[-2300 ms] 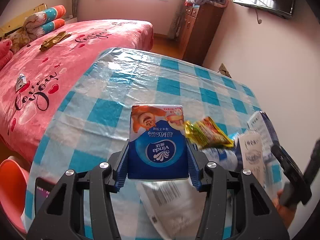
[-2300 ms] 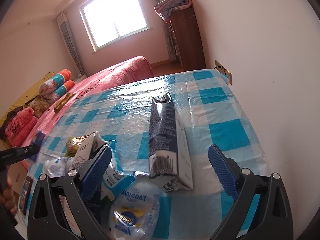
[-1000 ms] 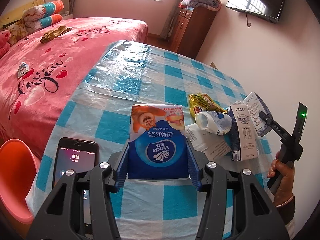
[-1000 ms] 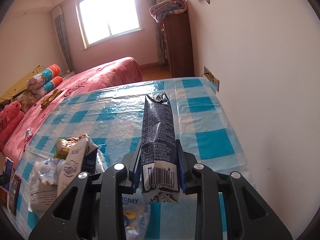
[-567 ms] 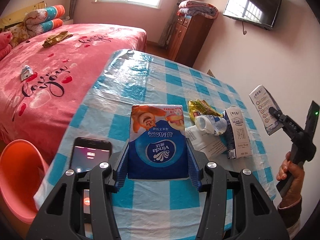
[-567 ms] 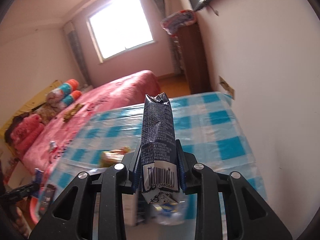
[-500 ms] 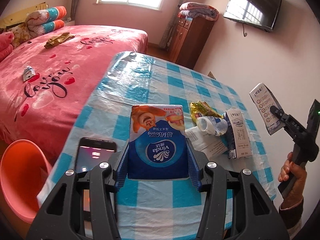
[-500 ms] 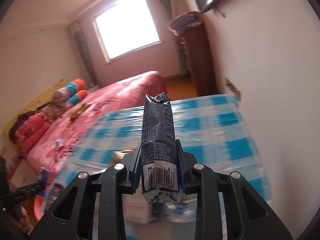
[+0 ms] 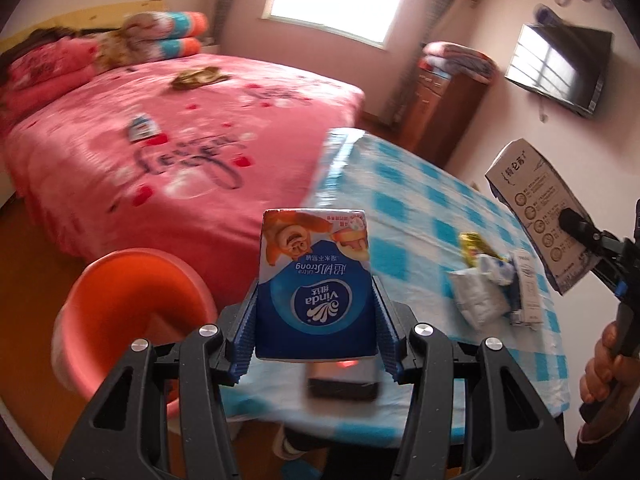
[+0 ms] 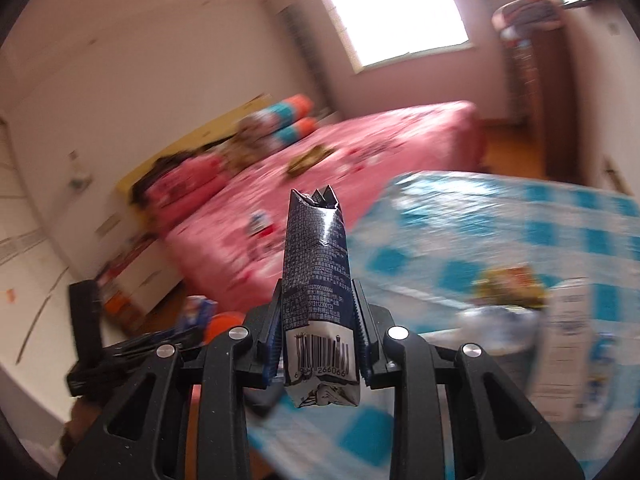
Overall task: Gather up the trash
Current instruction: 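Carry the tissue box and carton to the orange bucket and release them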
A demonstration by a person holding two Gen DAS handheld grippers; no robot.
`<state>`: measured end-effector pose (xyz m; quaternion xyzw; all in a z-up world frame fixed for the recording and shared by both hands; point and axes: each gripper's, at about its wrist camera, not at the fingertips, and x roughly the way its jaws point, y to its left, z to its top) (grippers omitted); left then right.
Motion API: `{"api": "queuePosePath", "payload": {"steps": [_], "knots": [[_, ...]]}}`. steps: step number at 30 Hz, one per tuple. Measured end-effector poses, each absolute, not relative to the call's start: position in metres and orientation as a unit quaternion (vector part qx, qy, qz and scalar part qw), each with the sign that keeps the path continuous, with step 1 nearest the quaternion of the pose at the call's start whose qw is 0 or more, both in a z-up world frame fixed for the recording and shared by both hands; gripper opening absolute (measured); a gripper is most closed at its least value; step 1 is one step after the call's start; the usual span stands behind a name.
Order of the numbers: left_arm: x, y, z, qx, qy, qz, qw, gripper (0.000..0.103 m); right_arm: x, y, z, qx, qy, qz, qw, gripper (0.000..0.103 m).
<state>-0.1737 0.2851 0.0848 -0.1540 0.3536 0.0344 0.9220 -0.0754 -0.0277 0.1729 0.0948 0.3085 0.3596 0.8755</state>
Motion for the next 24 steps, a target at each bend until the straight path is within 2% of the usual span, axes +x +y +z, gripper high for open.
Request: {"api": "queuePosePath", "payload": {"steps": [12, 24], "knots": [[-0.219, 0.39, 0.039, -0.226, 0.368, 0.14, 0.891, 0.052, -0.087, 0.13, 0.161, 0.013, 0.377, 0.47, 0.798, 0.032], [-0.237, 0.426, 0.007, -0.265, 0.373, 0.17, 0.873, 0.053, -0.105, 0.22, 0.133, -0.047, 0.404, 0.509, 0.758, 0.032]]}}
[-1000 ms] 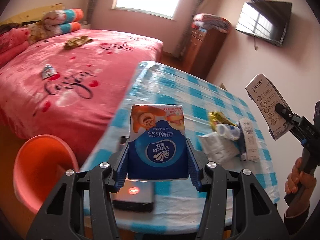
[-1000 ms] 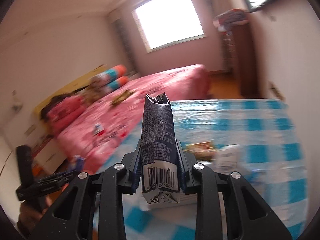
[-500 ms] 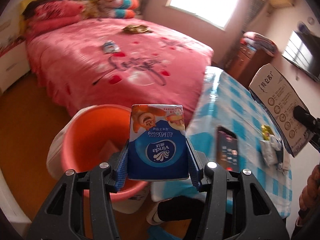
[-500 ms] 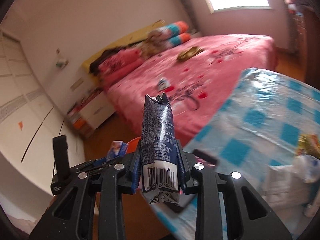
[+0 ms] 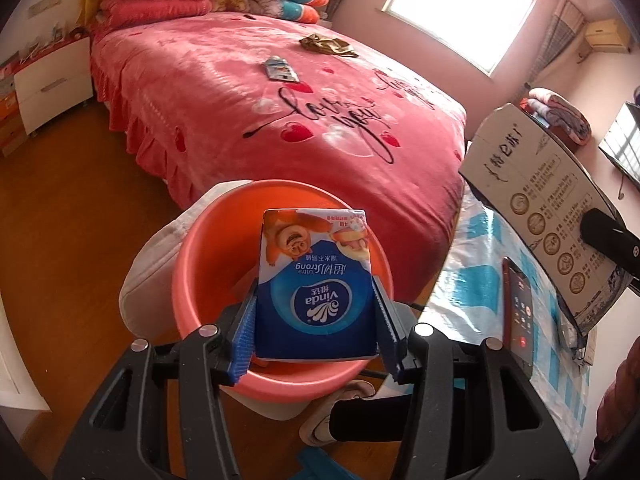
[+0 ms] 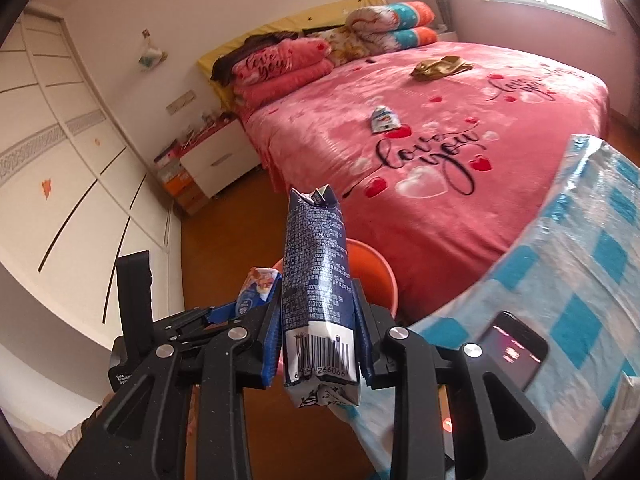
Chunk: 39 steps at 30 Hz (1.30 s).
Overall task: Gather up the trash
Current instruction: 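Carry the tissue box and carton to the orange bucket and release them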
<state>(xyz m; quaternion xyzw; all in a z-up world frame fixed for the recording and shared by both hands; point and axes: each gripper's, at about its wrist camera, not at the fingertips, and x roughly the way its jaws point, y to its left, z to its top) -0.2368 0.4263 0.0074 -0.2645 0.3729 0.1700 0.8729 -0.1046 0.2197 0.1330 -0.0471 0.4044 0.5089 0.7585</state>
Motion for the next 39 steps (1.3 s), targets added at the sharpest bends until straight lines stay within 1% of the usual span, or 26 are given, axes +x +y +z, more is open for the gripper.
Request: {"api": "queuePosePath", "payload": {"steps": [8, 10, 11, 12, 13, 14, 15, 17, 22, 25, 30, 35, 39], "knots": [[-0.237, 0.438, -0.004, -0.282, 0.371, 0.181, 0.866, 0.053, -0.107, 0.257, 0.119, -0.066, 0.403, 0.527, 0.745, 0.034], [-0.235, 0.441, -0.009, -0.287, 0.369, 0.184, 0.865, 0.054, -0.106, 0.264, 0.115, -0.068, 0.398, 0.532, 0.744, 0.045], [-0.234, 0.442, -0.012, -0.288, 0.368, 0.188, 0.864, 0.058, -0.105, 0.263, 0.115, -0.066, 0.395, 0.531, 0.747, 0.058], [-0.234, 0.443, -0.014, -0.289, 0.368, 0.195, 0.862, 0.064, -0.103, 0.261, 0.114, -0.062, 0.393, 0.529, 0.75, 0.065], [-0.234, 0.444, -0.015, -0.287, 0.366, 0.202, 0.862, 0.074, -0.101, 0.257, 0.114, -0.056, 0.392, 0.526, 0.753, 0.066], [-0.235, 0.444, -0.015, -0.286, 0.364, 0.206, 0.862, 0.077, -0.1, 0.251, 0.115, -0.05, 0.39, 0.522, 0.757, 0.07], [-0.235, 0.444, -0.015, -0.284, 0.36, 0.209, 0.864, 0.078, -0.098, 0.246, 0.116, -0.047, 0.388, 0.515, 0.763, 0.078], [-0.236, 0.443, -0.014, -0.276, 0.353, 0.213, 0.868, 0.084, -0.095, 0.236, 0.119, -0.042, 0.384, 0.499, 0.776, 0.088], [-0.241, 0.44, -0.01, -0.26, 0.33, 0.208, 0.883, 0.085, -0.09, 0.206, 0.129, -0.027, 0.368, 0.475, 0.799, 0.089], [-0.247, 0.437, -0.008, -0.27, 0.305, 0.191, 0.893, 0.086, -0.093, 0.191, 0.132, -0.031, 0.354, 0.461, 0.813, 0.091], [-0.248, 0.422, 0.001, -0.24, 0.282, 0.191, 0.909, 0.086, -0.105, 0.171, 0.132, -0.051, 0.333, 0.439, 0.833, 0.092], [-0.236, 0.396, 0.015, -0.161, 0.301, 0.204, 0.918, 0.086, -0.115, 0.153, 0.129, -0.061, 0.319, 0.421, 0.847, 0.092], [-0.232, 0.373, 0.028, -0.105, 0.288, 0.197, 0.931, 0.086, -0.117, 0.136, 0.126, -0.062, 0.31, 0.408, 0.856, 0.092]]}}
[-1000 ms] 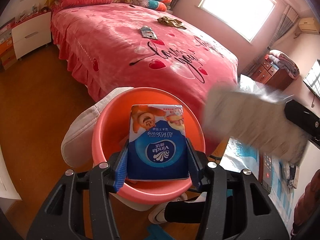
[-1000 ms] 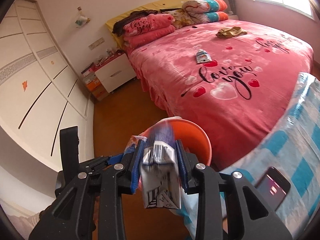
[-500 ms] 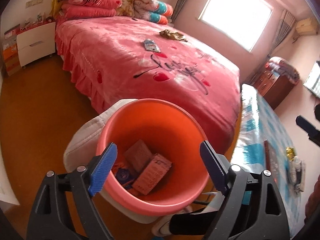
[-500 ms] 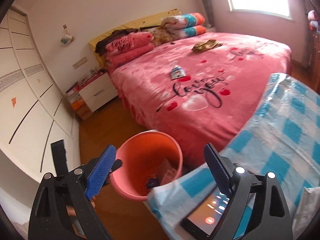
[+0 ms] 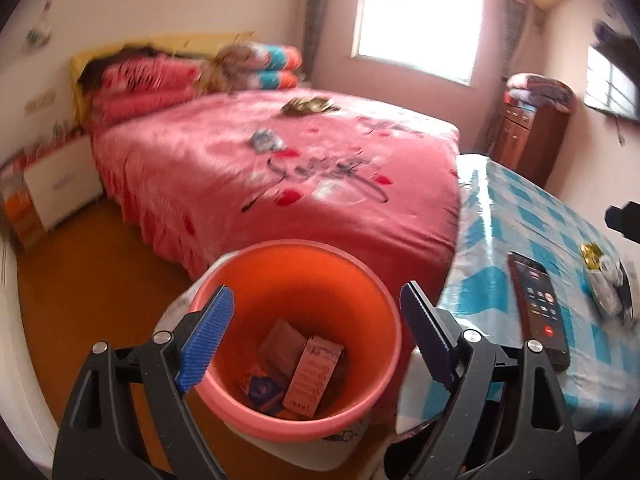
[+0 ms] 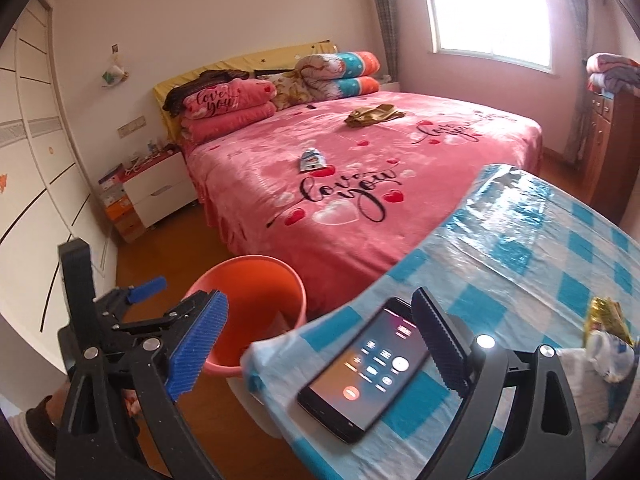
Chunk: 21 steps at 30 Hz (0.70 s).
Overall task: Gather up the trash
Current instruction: 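Carry the tissue box and carton to the orange bucket and release them, then withdraw both open tools from the bucket toward the table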
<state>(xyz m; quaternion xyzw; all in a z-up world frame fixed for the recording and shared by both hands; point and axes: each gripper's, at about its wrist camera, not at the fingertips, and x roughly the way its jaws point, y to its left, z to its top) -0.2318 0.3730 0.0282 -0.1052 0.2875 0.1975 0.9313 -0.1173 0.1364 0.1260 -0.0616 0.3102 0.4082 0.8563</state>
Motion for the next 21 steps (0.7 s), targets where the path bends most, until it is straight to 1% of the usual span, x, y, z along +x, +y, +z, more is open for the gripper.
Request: {"api": "queuePosePath", "payload": {"steps": [6, 10, 15, 21], "knots": [[-0.223, 0.348, 0.043, -0.082, 0.29, 0.158, 0.94, 0.086, -0.122, 0.109, 0.127, -0.047, 0.294, 0.391, 0.871, 0.094], [-0.222, 0.338, 0.05, -0.093, 0.284, 0.136, 0.945, 0.089, -0.125, 0.088, 0.124, -0.042, 0.282, 0.375, 0.882, 0.095], [-0.214, 0.323, 0.057, -0.103, 0.284, 0.106, 0.947, 0.09, -0.125, 0.066, 0.122, -0.025, 0.279, 0.36, 0.89, 0.096], [-0.211, 0.296, 0.065, -0.092, 0.284, 0.079, 0.951, 0.09, -0.13, 0.04, 0.122, -0.016, 0.254, 0.343, 0.904, 0.097]]}}
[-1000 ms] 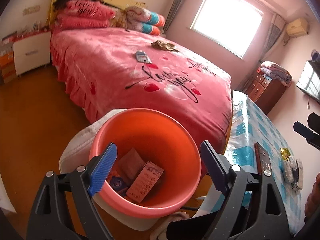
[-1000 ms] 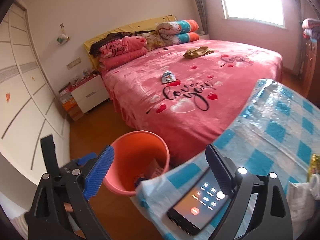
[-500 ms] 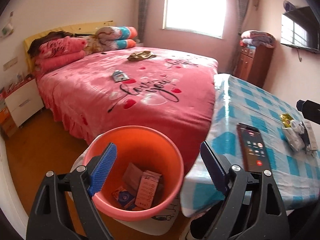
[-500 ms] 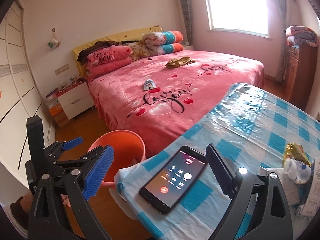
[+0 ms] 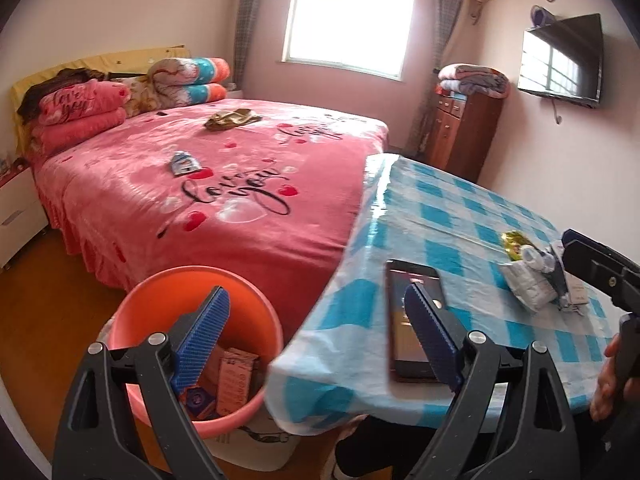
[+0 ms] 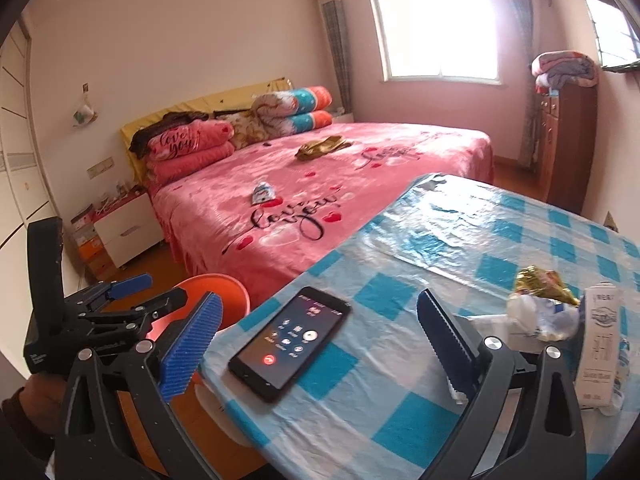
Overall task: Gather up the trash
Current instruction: 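Withdraw both open tools from the bucket toward the table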
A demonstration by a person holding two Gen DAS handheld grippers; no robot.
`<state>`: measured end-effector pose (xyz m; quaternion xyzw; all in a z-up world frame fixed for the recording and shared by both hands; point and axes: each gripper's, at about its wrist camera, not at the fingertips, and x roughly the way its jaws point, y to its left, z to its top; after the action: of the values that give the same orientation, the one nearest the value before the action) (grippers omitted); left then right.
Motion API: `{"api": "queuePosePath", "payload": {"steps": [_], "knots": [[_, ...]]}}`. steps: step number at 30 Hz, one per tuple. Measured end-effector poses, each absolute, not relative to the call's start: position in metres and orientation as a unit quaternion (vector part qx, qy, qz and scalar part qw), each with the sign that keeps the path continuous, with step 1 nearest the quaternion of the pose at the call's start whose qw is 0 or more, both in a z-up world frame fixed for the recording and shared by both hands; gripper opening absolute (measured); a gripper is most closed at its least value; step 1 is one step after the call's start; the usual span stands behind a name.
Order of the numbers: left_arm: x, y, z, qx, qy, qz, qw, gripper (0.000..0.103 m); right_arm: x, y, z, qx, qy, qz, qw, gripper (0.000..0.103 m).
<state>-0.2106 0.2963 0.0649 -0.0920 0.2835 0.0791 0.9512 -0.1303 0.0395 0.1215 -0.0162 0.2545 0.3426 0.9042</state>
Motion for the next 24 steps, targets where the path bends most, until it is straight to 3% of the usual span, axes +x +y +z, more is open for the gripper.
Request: {"api": "queuePosePath", "payload": {"steps": [24], "knots": [[-0.175, 0.191, 0.06, -0.059, 0.34, -0.006, 0.939, 0.09, -0.113, -0.064, 0.11, 0.053, 0.214, 0.26, 0.94, 0.098]]}}
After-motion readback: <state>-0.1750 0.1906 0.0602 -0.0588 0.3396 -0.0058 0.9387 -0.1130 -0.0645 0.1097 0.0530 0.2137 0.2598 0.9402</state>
